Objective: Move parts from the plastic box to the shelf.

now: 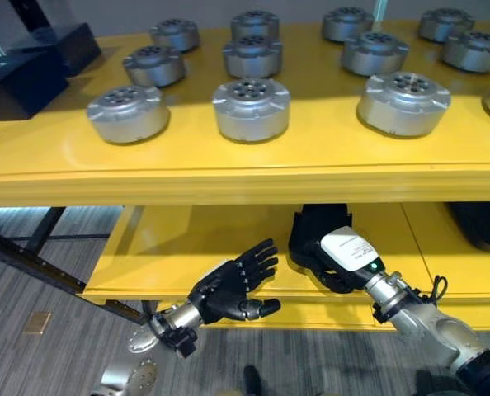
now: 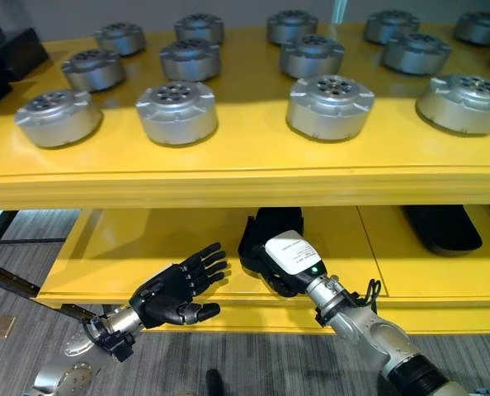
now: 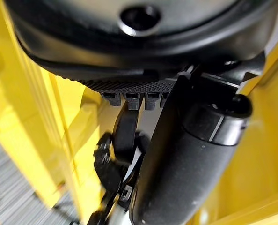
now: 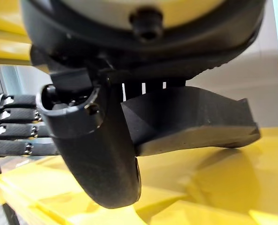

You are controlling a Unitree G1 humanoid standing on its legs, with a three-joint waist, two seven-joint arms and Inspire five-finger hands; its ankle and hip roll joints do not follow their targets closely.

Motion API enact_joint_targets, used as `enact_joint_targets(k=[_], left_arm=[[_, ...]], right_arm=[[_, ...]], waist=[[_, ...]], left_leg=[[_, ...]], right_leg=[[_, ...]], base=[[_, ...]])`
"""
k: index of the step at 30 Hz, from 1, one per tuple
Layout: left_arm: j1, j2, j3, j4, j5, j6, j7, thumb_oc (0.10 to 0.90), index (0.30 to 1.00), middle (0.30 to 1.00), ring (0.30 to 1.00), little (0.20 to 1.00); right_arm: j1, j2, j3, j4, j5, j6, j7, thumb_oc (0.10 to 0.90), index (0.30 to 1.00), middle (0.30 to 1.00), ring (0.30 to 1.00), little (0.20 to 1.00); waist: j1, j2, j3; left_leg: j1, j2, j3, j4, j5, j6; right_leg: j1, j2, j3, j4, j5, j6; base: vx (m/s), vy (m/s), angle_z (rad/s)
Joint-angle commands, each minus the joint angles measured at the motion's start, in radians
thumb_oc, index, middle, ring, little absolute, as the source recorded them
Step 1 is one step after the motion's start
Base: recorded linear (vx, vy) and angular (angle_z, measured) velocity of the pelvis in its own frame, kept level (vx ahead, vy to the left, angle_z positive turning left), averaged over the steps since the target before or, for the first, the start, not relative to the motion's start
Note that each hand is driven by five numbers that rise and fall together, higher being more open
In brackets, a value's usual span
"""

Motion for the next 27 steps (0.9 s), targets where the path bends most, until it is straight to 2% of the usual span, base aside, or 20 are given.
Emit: enact_joint_targets(k=[1,11,14,16,17,20,24,25,27], left_arm=[[-0.032,-0.002,0.046,-0.095,-0.02,-0.084,-0.04,0.9,1.0,1.0,1.0,1.0],[-0.009,-0.012,0.101,-0.08,-0.038,-0.083,-0.063,0.9,1.0,1.0,1.0,1.0],[-0.018,-0.021,0.114,-0.072,-0.061,-0.097,-0.059,0.9,1.0,1.0,1.0,1.0],[-0.034,-0.027,0.113,-0.072,-0.073,-0.102,-0.047,0.9,1.0,1.0,1.0,1.0],[-0.04,-0.028,0.113,-0.071,-0.071,-0.105,-0.044,0.9,1.0,1.0,1.0,1.0],[-0.047,-0.023,0.125,-0.059,-0.071,-0.106,-0.063,0.9,1.0,1.0,1.0,1.0],[-0.031,-0.03,0.141,-0.071,-0.136,-0.127,-0.07,0.9,1.0,1.0,1.0,1.0],[-0.037,-0.05,0.139,-0.074,-0.206,-0.111,-0.06,0.9,1.0,1.0,1.0,1.0],[-0.049,-0.082,0.144,-0.06,-0.211,-0.112,-0.034,0.9,1.0,1.0,1.0,1.0]], right_arm=[[-0.084,0.004,-0.078,-0.022,0.043,0.02,-0.105,0.4,0.3,0.3,0.3,0.3],[-0.081,0.023,-0.118,0.12,0.028,0.084,-0.094,0.4,0.3,0.3,0.3,0.3],[-0.086,0.016,-0.13,0.157,0.027,0.077,-0.053,0.4,0.3,0.3,0.3,0.3],[-0.087,0.013,-0.136,0.177,0.015,0.064,-0.047,0.4,0.3,0.3,0.3,0.3],[-0.084,0.012,-0.136,0.188,0.013,0.059,-0.052,0.4,0.3,0.3,0.3,0.3],[-0.085,0.008,-0.128,0.212,0.0,0.039,-0.054,0.4,0.3,0.3,0.3,0.3],[-0.109,-0.027,-0.121,0.194,-0.012,0.011,-0.006,0.4,0.3,0.3,0.3,0.3],[-0.145,-0.037,-0.102,0.194,-0.026,-0.004,0.018,0.4,0.3,0.3,0.3,0.3],[-0.175,-0.042,-0.082,0.193,-0.046,-0.02,0.046,0.4,0.3,0.3,0.3,0.3]], waist=[[0.025,-0.027,-0.056],[0.048,-0.042,-0.054],[0.051,-0.044,-0.031],[0.047,-0.046,-0.013],[0.047,-0.047,-0.008],[0.057,-0.057,-0.002],[0.071,-0.068,-0.007],[0.076,-0.069,-0.013],[0.08,-0.074,-0.022]], left_leg=[[0.083,0.068,-0.044,0.029,-0.163,-0.054],[0.083,0.054,-0.033,0.028,-0.172,-0.036],[0.074,0.053,-0.011,0.049,-0.179,-0.015],[0.069,0.052,-0.022,0.055,-0.181,-0.001],[0.066,0.054,-0.027,0.058,-0.179,-0.001],[0.052,0.076,-0.028,0.071,-0.173,-0.011],[0.065,0.095,-0.015,0.065,-0.172,-0.036],[0.07,0.107,-0.017,0.051,-0.162,-0.052],[0.077,0.119,-0.018,0.036,-0.154,-0.069]], right_leg=[[-0.07,0.061,-0.034,-0.013,0.057,-0.033],[-0.059,0.047,-0.055,0.009,0.046,-0.023],[-0.099,0.054,-0.086,0.136,0.006,-0.027],[-0.152,0.038,-0.064,0.235,0.019,-0.01],[-0.159,0.022,-0.055,0.238,0.03,-0.002],[-0.143,-0.027,-0.045,0.186,0.054,0.019],[-0.091,-0.024,-0.064,0.056,0.079,0.018],[-0.08,-0.022,-0.065,0.016,0.09,0.019],[-0.066,-0.015,-0.067,-0.015,0.094,0.016]], base=[[-0.01,0.115,0.1],[-0.01,0.091,0.11],[-0.05,0.105,-0.03],[-0.07,-0.019,-0.12],[-0.08,-0.114,-0.01],[-0.04,-0.222,0.08],[0.02,-0.212,-0.04],[0.01,-0.181,-0.14],[0.02,-0.164,-0.09]])
